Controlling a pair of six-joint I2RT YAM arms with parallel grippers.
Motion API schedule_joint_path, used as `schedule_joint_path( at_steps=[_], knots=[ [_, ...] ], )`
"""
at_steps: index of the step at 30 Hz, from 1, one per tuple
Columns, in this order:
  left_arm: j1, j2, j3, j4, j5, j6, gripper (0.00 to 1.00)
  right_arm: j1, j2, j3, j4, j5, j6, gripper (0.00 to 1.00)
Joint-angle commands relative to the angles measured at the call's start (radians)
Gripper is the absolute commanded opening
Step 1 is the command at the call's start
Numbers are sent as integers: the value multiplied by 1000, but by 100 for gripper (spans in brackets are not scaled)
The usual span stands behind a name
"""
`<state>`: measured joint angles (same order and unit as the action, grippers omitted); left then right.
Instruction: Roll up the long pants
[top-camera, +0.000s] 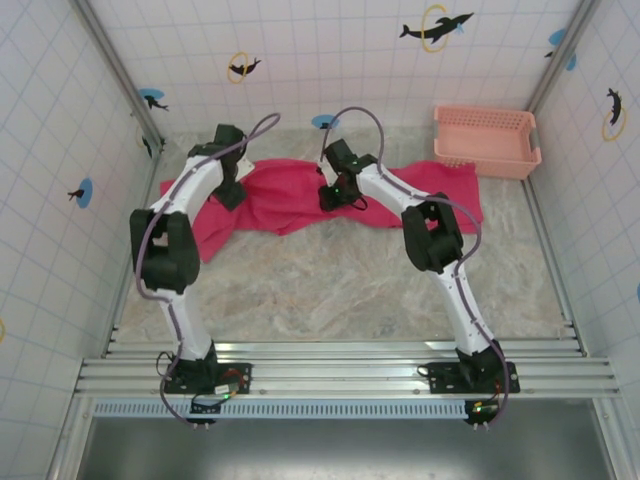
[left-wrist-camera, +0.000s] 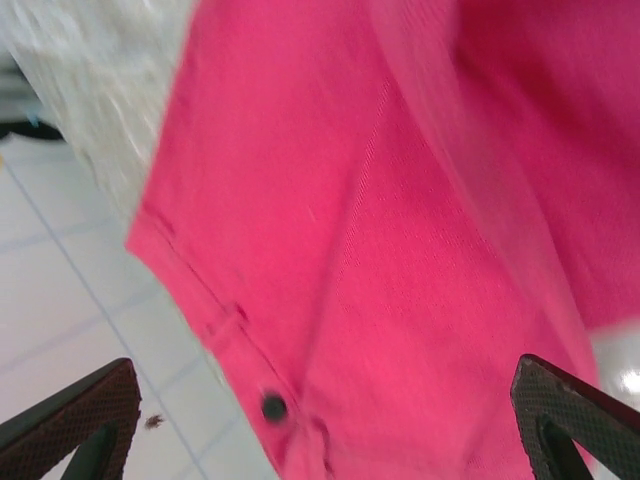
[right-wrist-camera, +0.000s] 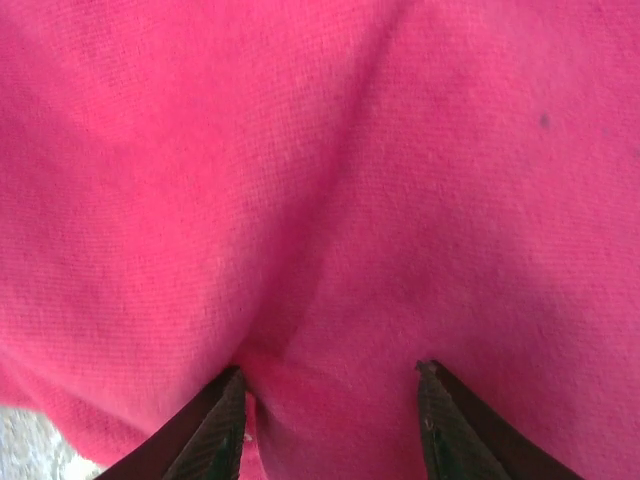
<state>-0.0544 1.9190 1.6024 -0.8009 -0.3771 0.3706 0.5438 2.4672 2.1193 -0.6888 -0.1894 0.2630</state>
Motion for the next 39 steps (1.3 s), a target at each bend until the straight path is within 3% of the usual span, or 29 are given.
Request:
schedule_joint_path(
  at_steps=[1,5,8,18,25,39],
  knots=[
    [-14,-257,-205,158,-28,32,97,-20,41,83,7,-55,25,48],
    [-53,-429,-406,210,-80,35,95,-44,64,97,31,-95,31,48],
    [-89,-438,-487,188,-130,13,92,-58,65,91,43,-108,31,47],
    [-106,-213,-451,-4,-211,-248,86,-89,-9,-8,98,-119,31,46],
    [-105,-153,-489,-17,-195,-279,71,-99,-11,-7,105,-149,35,46],
    [-91,-5,-512,55,-247,-299,65,-106,-10,-8,125,-166,32,45]
  ],
)
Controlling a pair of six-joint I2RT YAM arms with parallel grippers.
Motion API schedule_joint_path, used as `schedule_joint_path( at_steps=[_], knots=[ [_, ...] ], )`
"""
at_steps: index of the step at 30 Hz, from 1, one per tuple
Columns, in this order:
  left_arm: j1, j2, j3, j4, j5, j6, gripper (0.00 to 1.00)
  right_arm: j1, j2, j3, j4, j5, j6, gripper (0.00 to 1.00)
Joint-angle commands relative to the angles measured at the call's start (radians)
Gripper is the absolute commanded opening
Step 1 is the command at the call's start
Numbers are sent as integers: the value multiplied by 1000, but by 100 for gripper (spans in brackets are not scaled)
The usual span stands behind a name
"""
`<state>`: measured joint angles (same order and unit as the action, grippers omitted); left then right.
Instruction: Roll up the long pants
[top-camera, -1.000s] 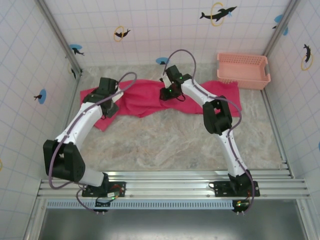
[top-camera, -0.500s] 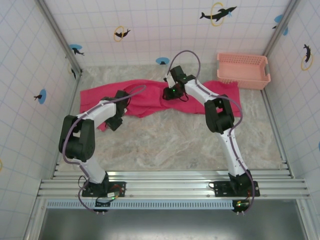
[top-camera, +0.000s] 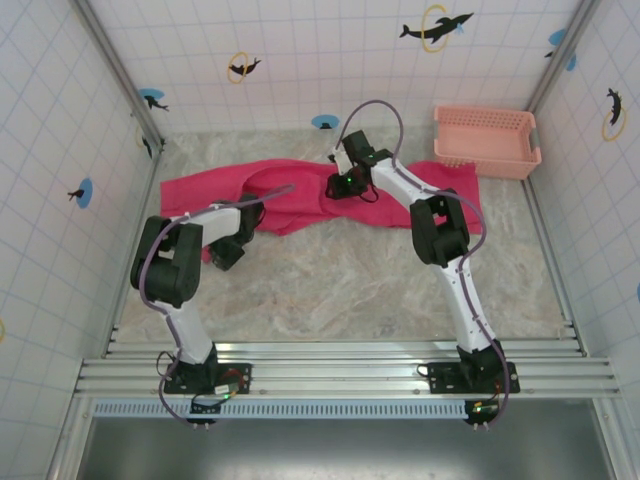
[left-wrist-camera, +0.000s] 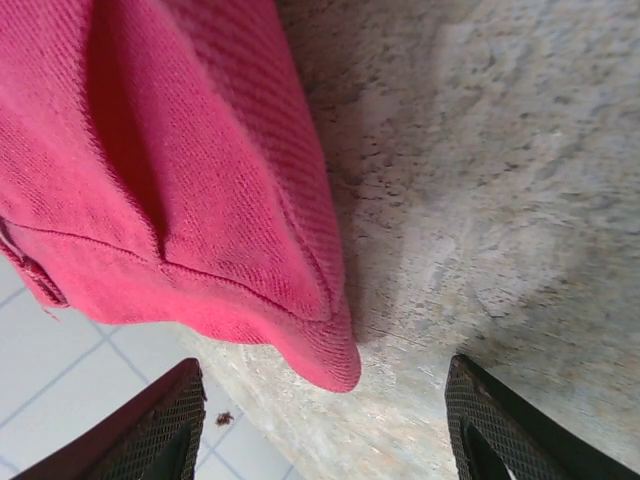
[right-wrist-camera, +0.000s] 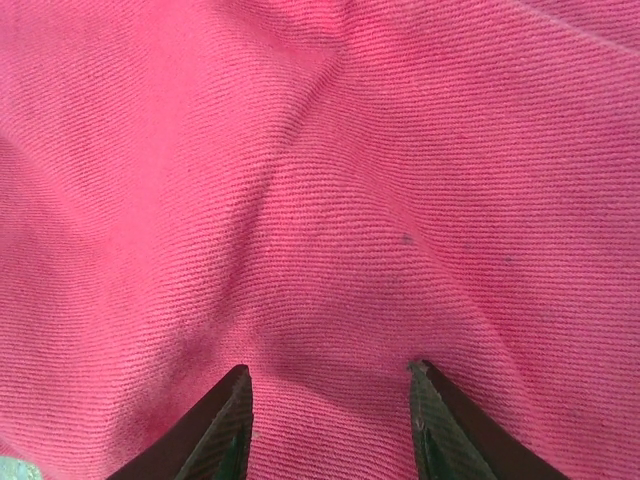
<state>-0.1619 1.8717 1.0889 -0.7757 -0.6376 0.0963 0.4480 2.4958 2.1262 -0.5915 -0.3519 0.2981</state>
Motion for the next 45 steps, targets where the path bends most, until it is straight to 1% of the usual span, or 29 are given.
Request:
schedule_joint_path(
  at_steps=[1,2,5,7,9,10,12,14,16,17,18,21,23,25,26,28,29,33,34,36,41,45],
  knots=[
    [19,43,7,36,10,-21,65,-11,-42,-24,33,-6,-2,44],
    [25,45,16,40,11,-20,65,-8,-45,-34,38,-8,-2,44],
    [58,46,39,22,67,-9,63,-10,-56,-57,52,-11,-1,44],
    [66,52,50,5,76,-33,63,-10,-67,-71,59,-12,-1,43],
    [67,68,69,-20,72,-33,61,-11,-82,-87,64,-10,-4,43],
    [68,78,81,-30,73,-31,55,-11,-91,-96,63,-8,-6,43],
    [68,91,98,-46,79,-22,39,-11,-112,-116,69,-2,-12,43],
    [70,89,96,-46,84,-22,20,-13,-130,-145,83,1,-14,43],
    [71,81,86,-34,83,-21,11,-15,-146,-173,98,0,-12,43],
    [69,82,87,-36,84,-25,2,-15,-154,-185,104,-2,-10,43],
    [69,86,93,-42,80,-26,0,-13,-160,-195,107,-2,-9,43],
    [70,76,131,-88,85,-47,0,-13,-182,-231,119,-2,-8,42],
    [69,30,163,-121,88,-53,0,-12,-193,-254,119,4,-16,42],
    [73,-26,191,-151,58,-30,0,-15,-193,-273,118,12,-23,42],
    [84,-58,211,-168,46,-24,0,-15,-226,-282,116,11,-28,42],
    [127,-119,259,-199,108,-13,0,-13,-232,-295,110,17,-35,42],
    [142,-142,285,-216,122,-1,0,-12,-235,-306,107,21,-38,42],
    [195,-160,424,-257,117,36,0,-18,-262,-356,91,27,-57,42],
    [209,-144,466,-261,115,45,0,-20,-275,-377,91,64,-63,42],
    [233,-95,560,-266,107,58,0,-29,-300,-414,87,73,-69,42],
    [284,109,852,-333,136,51,0,-67,-369,-508,70,74,-90,42],
    [309,276,1041,-378,161,60,0,-89,-435,-583,53,93,-110,42]
  ],
)
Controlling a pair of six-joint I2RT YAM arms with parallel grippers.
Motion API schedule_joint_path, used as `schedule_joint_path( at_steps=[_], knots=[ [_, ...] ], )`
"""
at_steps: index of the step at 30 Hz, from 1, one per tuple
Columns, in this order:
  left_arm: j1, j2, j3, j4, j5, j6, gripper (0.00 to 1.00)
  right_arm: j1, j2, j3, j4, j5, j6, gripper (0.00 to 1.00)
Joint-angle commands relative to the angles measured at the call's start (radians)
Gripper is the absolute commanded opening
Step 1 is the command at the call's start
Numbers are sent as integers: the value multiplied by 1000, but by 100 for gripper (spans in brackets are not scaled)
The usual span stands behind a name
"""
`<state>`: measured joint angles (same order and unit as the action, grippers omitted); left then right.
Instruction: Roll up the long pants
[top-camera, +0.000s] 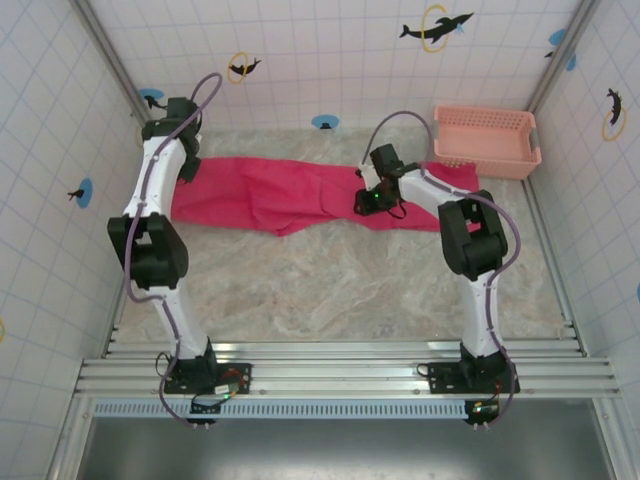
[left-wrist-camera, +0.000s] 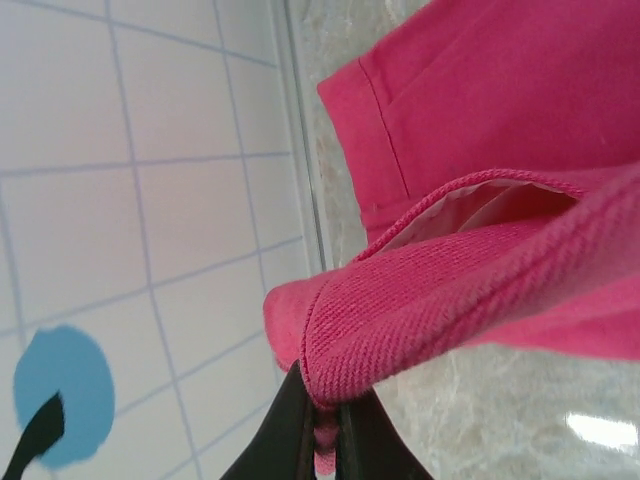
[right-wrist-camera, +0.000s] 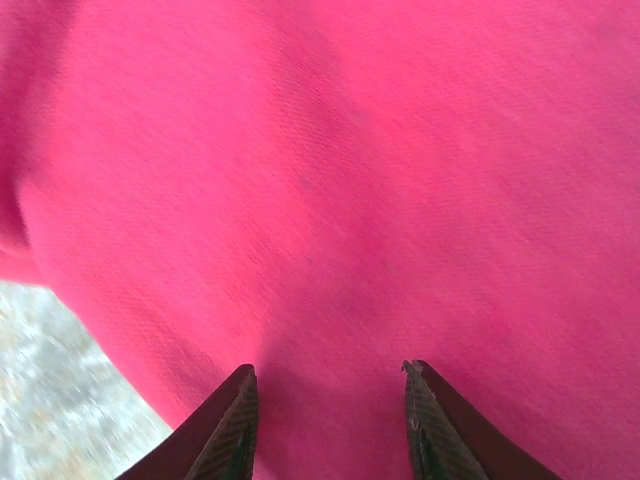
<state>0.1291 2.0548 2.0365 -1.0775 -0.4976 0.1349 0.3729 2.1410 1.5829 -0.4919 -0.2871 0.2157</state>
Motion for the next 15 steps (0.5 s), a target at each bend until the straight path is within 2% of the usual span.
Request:
schedule_joint_path(
  at_steps=[1,7,10,12,13,15],
  knots=[
    [27,135,138,-89,20,26,0,-19,-98,-60,-52,38,-34,42],
    [95,310,318,-125,11,44,0,-69,-166,-121,-85,72,-58,43],
    [126,381,374,-108,2,54,8,-99,-203,-145,-92,87,-57,43],
    [146,415,408,-98,-12,52,34,-123,-232,-160,-93,95,-52,44],
    [154,430,418,-88,-17,50,55,-138,-246,-166,-94,99,-51,45],
    [167,456,437,-78,-31,48,74,-171,-271,-172,-108,99,-45,46]
  ],
)
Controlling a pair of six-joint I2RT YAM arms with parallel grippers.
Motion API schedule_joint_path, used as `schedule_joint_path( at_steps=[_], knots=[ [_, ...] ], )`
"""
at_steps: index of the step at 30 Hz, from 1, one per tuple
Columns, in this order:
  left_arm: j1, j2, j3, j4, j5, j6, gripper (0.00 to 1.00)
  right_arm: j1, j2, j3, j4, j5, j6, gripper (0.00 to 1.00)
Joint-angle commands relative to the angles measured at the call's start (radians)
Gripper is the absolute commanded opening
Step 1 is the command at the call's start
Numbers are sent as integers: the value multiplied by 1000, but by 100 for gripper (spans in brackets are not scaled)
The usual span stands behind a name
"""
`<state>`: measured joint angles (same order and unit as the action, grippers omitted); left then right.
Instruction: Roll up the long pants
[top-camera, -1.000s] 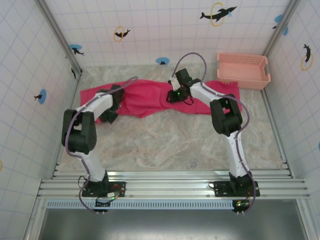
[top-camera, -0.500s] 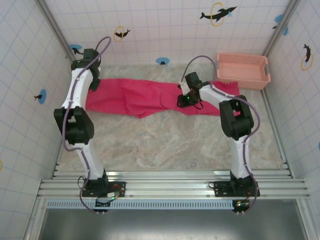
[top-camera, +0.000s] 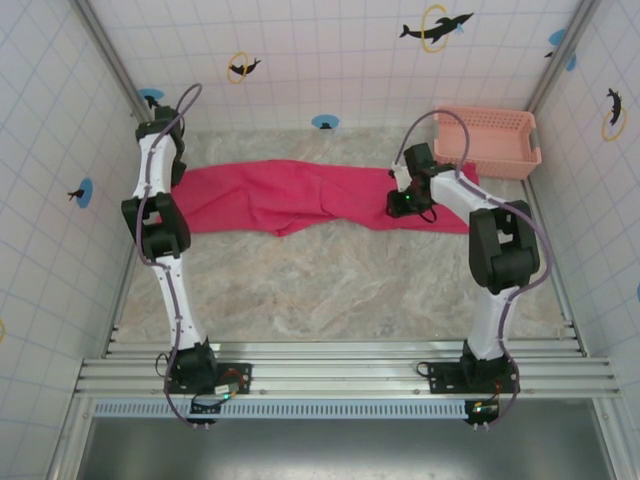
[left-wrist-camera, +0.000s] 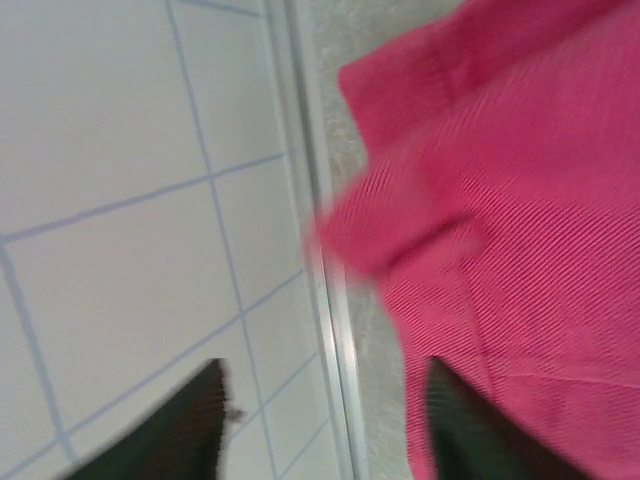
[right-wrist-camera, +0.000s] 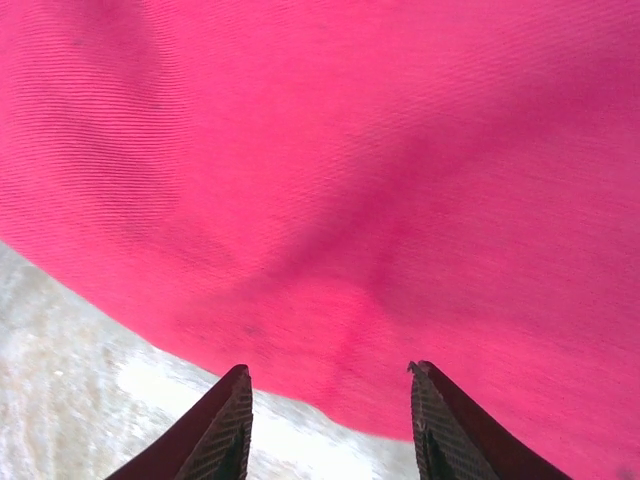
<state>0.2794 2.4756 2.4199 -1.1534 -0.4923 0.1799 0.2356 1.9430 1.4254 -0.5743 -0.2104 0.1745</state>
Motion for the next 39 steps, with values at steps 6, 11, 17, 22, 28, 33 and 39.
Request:
schedule_joint_path(
  at_steps=[6,11,17,22,28,33,39],
  knots=[
    [30,61,87,-40,22,-48,97,-170,-127,-11,-96,41,-11,49],
    [-42,-127,-191,50,47,-60,97,-314,-154,-21,-140,13,0,49],
    [-107,-297,-475,186,175,-90,97,-454,-197,-131,-108,-31,25,48],
    [-107,-267,-503,161,205,-109,97,-535,-179,-197,-45,-98,54,48],
    [-107,-234,-507,166,194,-106,97,-560,-124,-215,23,-141,77,47],
    [-107,-209,-505,158,190,-103,97,-581,-67,-198,62,-162,105,47],
    [-107,-189,-512,147,184,-103,97,-595,-27,-188,90,-171,112,46]
  ],
)
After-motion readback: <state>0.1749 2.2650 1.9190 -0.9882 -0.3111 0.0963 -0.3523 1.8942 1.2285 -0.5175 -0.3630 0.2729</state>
